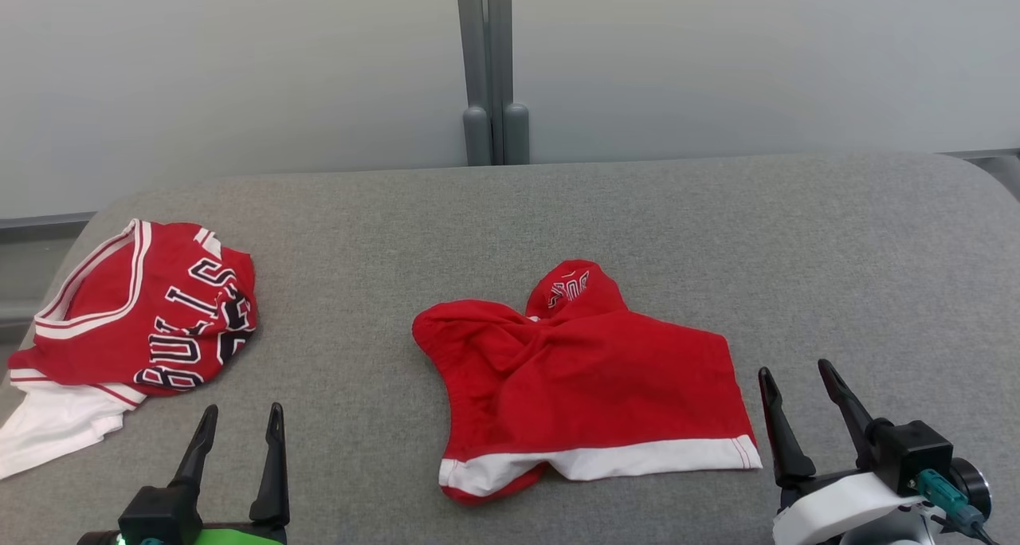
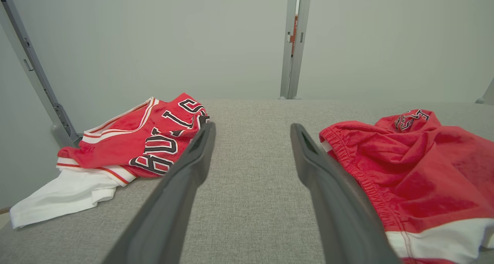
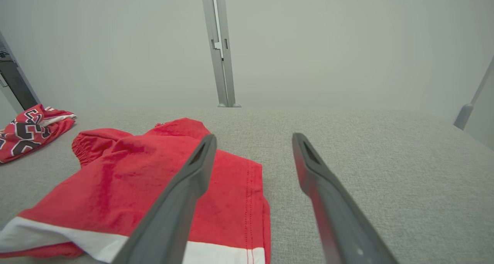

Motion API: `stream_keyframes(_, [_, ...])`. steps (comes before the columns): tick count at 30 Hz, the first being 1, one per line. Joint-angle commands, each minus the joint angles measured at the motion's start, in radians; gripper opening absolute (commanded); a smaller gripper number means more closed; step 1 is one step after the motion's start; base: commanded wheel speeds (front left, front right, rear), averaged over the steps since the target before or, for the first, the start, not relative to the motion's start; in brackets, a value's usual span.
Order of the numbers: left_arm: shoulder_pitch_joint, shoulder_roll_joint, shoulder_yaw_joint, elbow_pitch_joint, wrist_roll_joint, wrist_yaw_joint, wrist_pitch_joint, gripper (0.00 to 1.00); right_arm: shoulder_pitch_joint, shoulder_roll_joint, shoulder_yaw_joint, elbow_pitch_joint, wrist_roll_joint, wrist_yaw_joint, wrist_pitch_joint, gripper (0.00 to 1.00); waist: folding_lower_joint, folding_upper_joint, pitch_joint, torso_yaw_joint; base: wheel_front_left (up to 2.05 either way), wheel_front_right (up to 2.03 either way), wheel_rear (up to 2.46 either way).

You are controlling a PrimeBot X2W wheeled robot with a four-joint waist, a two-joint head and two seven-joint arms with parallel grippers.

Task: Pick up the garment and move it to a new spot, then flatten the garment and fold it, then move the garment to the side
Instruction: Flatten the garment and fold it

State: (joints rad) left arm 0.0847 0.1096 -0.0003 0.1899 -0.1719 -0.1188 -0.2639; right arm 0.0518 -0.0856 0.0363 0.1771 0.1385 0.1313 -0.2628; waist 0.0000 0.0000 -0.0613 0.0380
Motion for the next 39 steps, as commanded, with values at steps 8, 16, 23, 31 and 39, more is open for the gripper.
stream_keyframes(8, [-0.017, -0.010, 0.000, 0.017, 0.010, -0.010, -0.001, 1.00, 0.003, -0.005, 0.002, 0.005, 0.007, -0.001, -0.003, 1.00, 0.0000, 0.0000, 0.006, -0.001, 0.00, 0.00, 0.00])
stream_keyframes(16, [-0.051, 0.012, -0.151, 0.078, -0.020, -0.012, -0.001, 1.00, -0.002, -0.007, -0.002, 0.042, 0.003, -0.001, -0.003, 1.00, 0.0000, 0.0000, 0.015, -0.004, 0.00, 0.00, 0.00])
stream_keyframes(23, [-0.121, 0.035, -0.339, 0.202, -0.098, -0.012, -0.001, 1.00, -0.032, -0.017, 0.012, 0.123, 0.012, -0.001, -0.003, 1.00, 0.0000, 0.0000, 0.028, -0.017, 0.00, 0.00, 0.00])
stream_keyframes(31, [-0.205, 0.044, -0.486, 0.370, -0.195, -0.012, -0.001, 1.00, -0.081, -0.022, 0.050, 0.255, 0.021, -0.001, -0.003, 1.00, 0.0000, 0.0000, 0.053, -0.036, 0.00, 0.00, 0.00])
stream_keyframes(39, [-0.288, 0.037, -0.585, 0.486, -0.275, -0.012, -0.001, 1.00, -0.146, -0.014, 0.087, 0.386, 0.041, -0.001, -0.003, 1.00, 0.0000, 0.0000, 0.076, -0.043, 0.00, 0.00, 0.00])
